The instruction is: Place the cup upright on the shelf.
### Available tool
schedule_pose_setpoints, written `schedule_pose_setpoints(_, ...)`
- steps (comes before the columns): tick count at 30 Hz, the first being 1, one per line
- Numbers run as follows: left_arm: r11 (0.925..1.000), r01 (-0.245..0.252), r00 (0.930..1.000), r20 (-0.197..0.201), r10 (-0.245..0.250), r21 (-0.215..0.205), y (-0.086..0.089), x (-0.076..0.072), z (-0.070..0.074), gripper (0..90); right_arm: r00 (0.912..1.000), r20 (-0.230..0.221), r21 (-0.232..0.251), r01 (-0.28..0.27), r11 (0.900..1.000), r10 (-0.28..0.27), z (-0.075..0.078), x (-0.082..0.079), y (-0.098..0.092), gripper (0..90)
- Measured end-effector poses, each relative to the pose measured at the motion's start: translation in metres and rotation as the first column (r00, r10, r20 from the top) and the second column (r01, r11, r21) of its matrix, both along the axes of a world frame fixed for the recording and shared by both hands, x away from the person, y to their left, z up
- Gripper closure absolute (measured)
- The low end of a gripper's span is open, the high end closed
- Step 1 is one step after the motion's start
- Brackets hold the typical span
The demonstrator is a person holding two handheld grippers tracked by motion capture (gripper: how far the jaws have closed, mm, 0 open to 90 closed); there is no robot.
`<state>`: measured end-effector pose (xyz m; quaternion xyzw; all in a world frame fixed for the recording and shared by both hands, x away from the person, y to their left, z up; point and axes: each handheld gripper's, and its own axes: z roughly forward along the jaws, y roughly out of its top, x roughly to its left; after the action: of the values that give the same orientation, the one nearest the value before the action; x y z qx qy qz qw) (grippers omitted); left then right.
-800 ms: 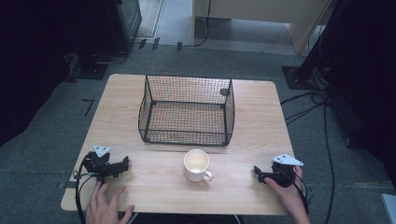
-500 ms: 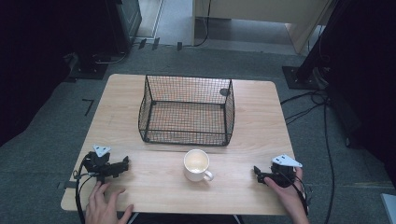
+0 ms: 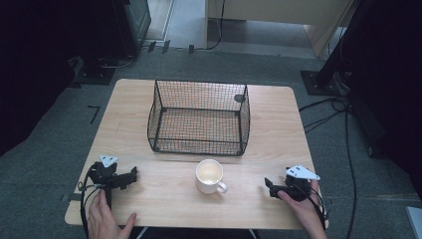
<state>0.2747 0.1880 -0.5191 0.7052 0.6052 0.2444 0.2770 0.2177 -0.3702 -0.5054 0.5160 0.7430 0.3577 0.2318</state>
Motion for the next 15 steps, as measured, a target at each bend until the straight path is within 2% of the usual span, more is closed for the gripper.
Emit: schedule_pose_setpoints(15,1.0000,0.001,1.0000,0.000,-0.001,0.001,0.000,0.000,0.000,0.0,0.9978,0.032,0.047,-0.060,0.997,0.058,0.014,-0.005,0.019,7.6)
